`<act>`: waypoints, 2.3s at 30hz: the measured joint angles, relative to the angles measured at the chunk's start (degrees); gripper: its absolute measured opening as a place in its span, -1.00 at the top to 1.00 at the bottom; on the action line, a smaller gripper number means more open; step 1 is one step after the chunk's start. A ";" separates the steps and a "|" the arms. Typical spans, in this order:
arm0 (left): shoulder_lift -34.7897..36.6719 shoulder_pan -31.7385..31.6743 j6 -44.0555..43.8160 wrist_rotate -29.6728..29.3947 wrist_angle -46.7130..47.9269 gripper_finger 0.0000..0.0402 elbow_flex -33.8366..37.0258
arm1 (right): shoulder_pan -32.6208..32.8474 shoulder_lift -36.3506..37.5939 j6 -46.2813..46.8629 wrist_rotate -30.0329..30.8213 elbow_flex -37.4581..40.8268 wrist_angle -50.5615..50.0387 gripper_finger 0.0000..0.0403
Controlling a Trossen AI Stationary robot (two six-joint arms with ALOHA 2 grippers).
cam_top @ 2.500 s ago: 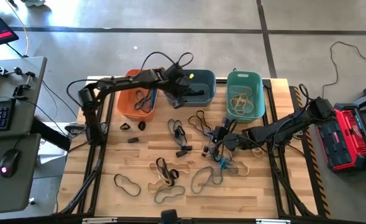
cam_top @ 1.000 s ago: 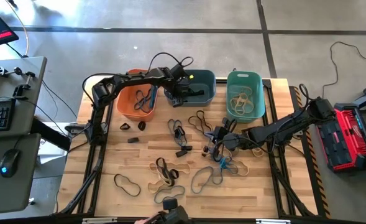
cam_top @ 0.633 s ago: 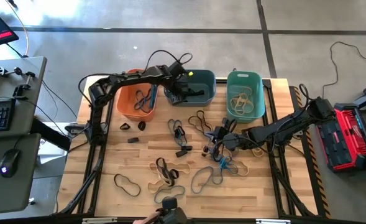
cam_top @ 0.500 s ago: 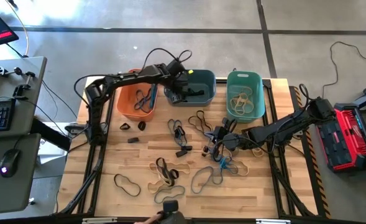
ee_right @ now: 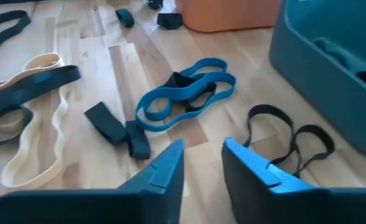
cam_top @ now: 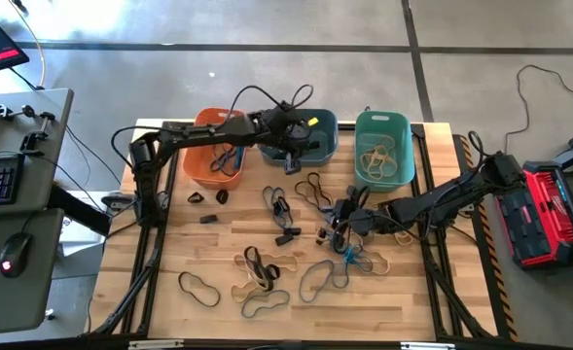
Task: Sort rubber bands into baskets
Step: Put the blue rubber band into the orange bin
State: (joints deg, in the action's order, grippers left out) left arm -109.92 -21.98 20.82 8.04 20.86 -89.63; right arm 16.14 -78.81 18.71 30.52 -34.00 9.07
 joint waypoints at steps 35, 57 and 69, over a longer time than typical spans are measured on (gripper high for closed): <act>30.52 15.04 -6.85 -0.04 -37.38 0.64 45.61 | 19.74 -1.14 17.52 -13.60 -14.01 -51.71 0.03; 33.46 17.18 -8.26 -0.69 -37.04 0.64 46.76 | 18.27 -10.95 3.21 -9.65 -13.97 -49.35 0.15; 33.46 17.71 -8.24 -0.68 -36.85 0.64 46.73 | 16.00 -10.95 2.60 -12.82 -13.97 -46.08 0.93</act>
State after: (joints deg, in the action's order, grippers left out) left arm -76.47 -4.27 12.58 7.35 -15.98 -42.89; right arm 32.14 -89.76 21.31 17.70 -47.97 -37.01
